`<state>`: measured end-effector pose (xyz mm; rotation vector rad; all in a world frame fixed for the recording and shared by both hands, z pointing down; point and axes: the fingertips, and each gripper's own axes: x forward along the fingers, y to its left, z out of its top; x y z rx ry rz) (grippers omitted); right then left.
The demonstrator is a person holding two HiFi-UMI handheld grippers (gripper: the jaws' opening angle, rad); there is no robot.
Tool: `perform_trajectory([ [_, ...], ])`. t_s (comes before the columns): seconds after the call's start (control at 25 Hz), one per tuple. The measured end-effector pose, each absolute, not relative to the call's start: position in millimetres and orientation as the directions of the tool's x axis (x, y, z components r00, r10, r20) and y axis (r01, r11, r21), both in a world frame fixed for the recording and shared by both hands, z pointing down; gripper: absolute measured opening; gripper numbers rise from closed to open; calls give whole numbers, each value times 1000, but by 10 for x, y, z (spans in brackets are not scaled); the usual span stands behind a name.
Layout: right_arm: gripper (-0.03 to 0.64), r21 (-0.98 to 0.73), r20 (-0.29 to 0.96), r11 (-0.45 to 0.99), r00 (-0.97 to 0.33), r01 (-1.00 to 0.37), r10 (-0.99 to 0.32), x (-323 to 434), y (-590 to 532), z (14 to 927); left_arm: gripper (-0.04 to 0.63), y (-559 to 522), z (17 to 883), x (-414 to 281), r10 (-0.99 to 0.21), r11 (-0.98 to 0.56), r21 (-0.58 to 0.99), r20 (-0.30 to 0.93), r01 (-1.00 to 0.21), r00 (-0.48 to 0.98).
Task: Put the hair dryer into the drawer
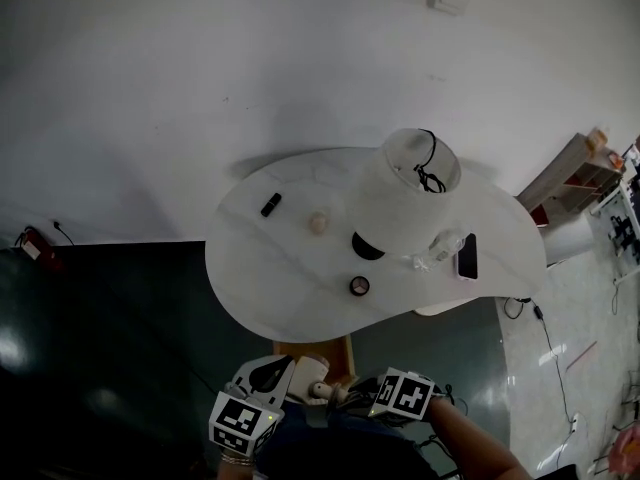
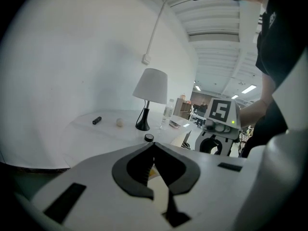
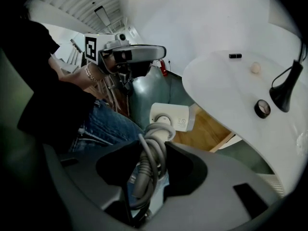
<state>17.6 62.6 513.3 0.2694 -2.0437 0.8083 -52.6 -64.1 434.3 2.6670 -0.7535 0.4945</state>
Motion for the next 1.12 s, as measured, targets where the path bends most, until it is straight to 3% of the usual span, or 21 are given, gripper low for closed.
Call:
perform_trajectory([
  [1.12, 181, -283, 935, 688, -353, -668, 42, 200, 294, 5771, 15, -674, 4757, -826, -363, -801, 268, 495, -536, 790],
])
